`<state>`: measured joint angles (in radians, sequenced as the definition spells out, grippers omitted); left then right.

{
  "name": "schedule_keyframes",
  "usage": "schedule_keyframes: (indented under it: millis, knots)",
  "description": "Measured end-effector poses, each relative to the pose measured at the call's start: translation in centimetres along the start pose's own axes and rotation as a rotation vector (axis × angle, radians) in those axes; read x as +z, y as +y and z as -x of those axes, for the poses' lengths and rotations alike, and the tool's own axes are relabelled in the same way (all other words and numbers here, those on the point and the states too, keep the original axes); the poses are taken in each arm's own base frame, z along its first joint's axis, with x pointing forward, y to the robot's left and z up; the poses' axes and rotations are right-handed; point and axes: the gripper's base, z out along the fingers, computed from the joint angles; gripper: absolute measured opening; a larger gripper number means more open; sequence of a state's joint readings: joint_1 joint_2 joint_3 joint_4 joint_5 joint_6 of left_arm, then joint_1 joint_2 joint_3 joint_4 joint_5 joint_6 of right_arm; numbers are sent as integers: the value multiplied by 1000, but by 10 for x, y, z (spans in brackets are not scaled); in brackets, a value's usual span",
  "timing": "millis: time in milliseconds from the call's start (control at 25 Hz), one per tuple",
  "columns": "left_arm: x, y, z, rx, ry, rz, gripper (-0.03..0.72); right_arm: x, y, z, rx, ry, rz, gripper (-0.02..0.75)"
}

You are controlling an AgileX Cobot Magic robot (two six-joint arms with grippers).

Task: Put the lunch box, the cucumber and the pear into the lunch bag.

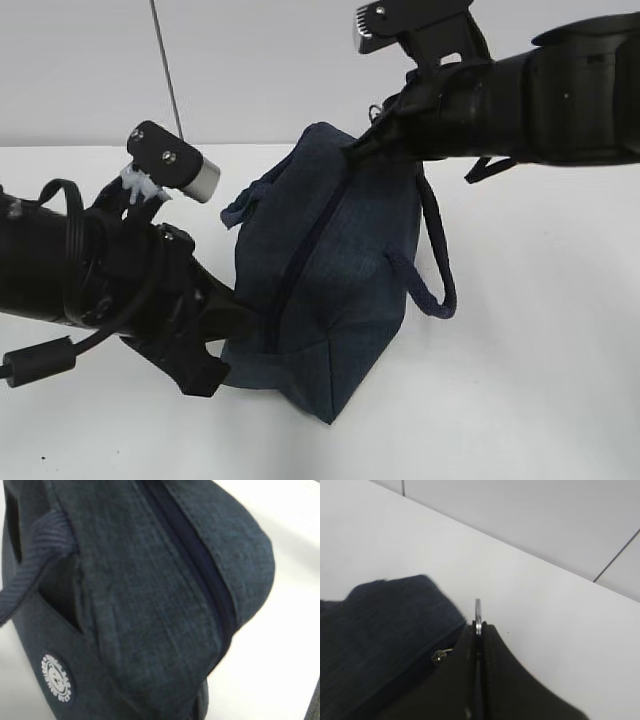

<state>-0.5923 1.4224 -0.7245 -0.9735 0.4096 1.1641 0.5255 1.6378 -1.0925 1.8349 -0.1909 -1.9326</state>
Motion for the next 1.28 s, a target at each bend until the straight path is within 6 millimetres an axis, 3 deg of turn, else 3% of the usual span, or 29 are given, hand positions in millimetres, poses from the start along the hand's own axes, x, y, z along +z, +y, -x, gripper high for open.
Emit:
schedule_keyframes:
  millis: [240,560,680,840,920,1040,1160,1280]
  knots:
    - [-18,6,-27,-118,8,48,-16,28,-28,-11,41,38,-29,6]
    - [-62,18,-35,-179,-87,118,-1,32,-21,-11,70,6,80,6]
    - [-75,13,-32,-150,-126,124,94,32,-21,-11,77,2,91,6]
    - [-86,8,-29,-127,-167,137,328,32,-22,-10,89,-5,103,6]
    - [-88,8,-27,-124,-181,147,370,32,-21,-9,98,-9,112,6]
    - [-93,15,-11,-112,-223,180,372,32,-20,-9,101,-14,128,6]
    - [-92,30,20,-100,-257,190,372,32,-20,-9,104,-16,134,6]
    - [-78,50,52,-97,-254,163,372,32,-19,-8,115,-16,135,6]
